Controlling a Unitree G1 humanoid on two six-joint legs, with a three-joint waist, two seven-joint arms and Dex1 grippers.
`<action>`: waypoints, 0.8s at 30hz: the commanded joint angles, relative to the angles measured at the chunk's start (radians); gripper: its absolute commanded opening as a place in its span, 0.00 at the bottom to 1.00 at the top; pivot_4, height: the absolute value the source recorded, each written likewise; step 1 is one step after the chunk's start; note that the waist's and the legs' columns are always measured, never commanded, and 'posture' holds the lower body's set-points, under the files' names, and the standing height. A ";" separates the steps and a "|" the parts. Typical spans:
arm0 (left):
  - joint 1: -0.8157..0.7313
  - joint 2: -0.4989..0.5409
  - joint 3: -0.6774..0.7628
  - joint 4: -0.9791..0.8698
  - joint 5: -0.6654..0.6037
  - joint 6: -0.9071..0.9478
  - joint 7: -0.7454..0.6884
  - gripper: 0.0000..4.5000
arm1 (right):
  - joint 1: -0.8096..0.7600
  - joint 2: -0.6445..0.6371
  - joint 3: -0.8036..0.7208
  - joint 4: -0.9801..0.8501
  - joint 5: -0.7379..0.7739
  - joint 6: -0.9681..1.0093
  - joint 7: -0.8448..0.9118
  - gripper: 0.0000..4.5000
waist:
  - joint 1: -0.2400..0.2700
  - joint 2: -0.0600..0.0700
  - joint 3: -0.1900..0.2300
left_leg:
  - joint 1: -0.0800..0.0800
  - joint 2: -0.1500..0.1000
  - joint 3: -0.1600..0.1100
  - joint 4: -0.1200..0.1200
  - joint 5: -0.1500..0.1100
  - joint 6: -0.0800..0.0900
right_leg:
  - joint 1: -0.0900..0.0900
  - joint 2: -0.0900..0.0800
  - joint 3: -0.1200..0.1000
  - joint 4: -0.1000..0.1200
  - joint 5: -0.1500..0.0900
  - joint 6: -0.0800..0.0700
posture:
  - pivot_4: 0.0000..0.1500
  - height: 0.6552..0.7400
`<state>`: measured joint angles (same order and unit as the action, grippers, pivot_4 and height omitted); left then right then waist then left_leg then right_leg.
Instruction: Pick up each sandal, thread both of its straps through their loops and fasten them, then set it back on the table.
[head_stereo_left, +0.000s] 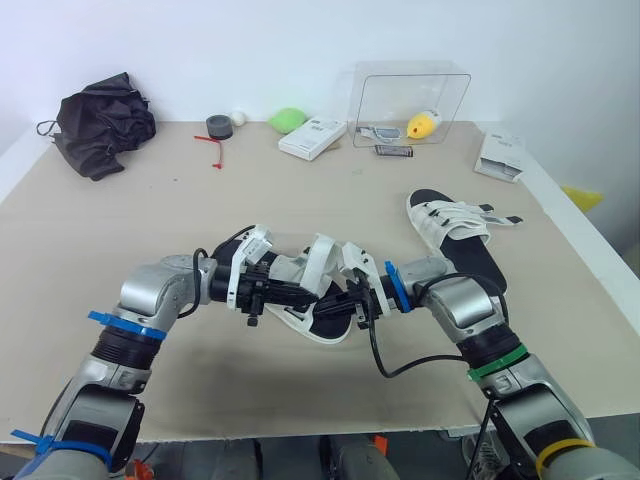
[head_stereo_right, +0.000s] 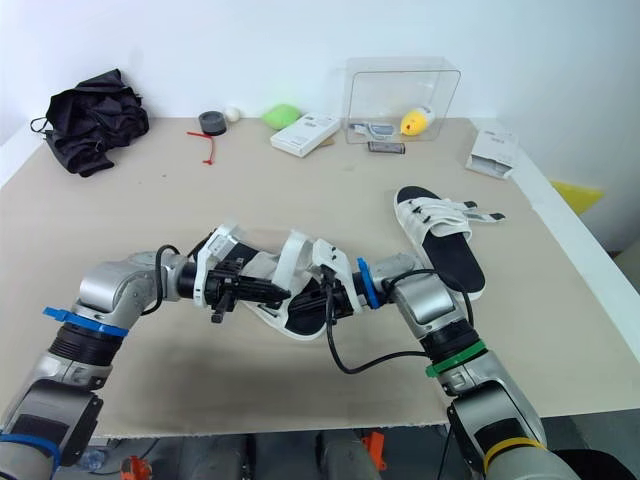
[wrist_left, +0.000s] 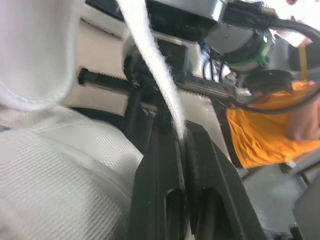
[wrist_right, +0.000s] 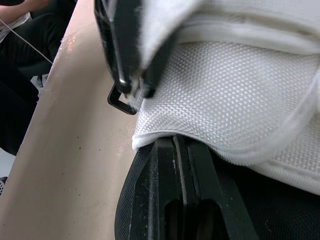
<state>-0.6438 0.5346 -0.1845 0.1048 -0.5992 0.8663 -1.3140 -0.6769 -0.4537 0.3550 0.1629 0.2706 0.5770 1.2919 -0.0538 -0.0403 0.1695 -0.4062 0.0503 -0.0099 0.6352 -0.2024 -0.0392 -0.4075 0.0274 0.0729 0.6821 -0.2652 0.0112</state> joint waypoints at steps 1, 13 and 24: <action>-0.009 0.048 -0.015 -0.009 -0.010 0.051 -0.037 0.02 | -0.010 -0.007 -0.005 0.013 -0.006 -0.004 0.001 0.00 | 0.000 0.000 0.000 | 0.000 0.000 0.000 0.000 0.000 0.000 | 0.000 0.000 0.000 0.000 0.000 0.000 | 1.00 1.00; 0.012 -0.024 0.003 0.003 0.029 -0.091 0.003 0.02 | -0.006 -0.007 -0.008 -0.005 0.001 -0.002 -0.001 0.00 | 0.001 0.000 0.000 | 0.000 0.000 0.000 0.000 0.000 0.000 | 0.000 0.000 0.000 0.000 0.000 0.000 | 1.00 1.00; 0.047 0.038 -0.049 0.023 0.108 -0.218 -0.076 0.02 | -0.008 -0.012 -0.003 -0.005 -0.003 -0.006 0.004 0.00 | 0.002 0.000 0.000 | 0.000 0.000 0.001 0.000 0.000 0.000 | 0.000 0.000 0.000 0.000 0.000 0.000 | 1.00 1.00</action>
<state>-0.6105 0.5486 -0.2184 0.1076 -0.5235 0.6590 -1.3829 -0.6785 -0.4557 0.3549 0.1615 0.2707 0.5692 1.2928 -0.0517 -0.0401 0.1695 -0.4057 0.0505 -0.0090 0.6350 -0.2024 -0.0392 -0.4074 0.0274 0.0735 0.6821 -0.2652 0.0111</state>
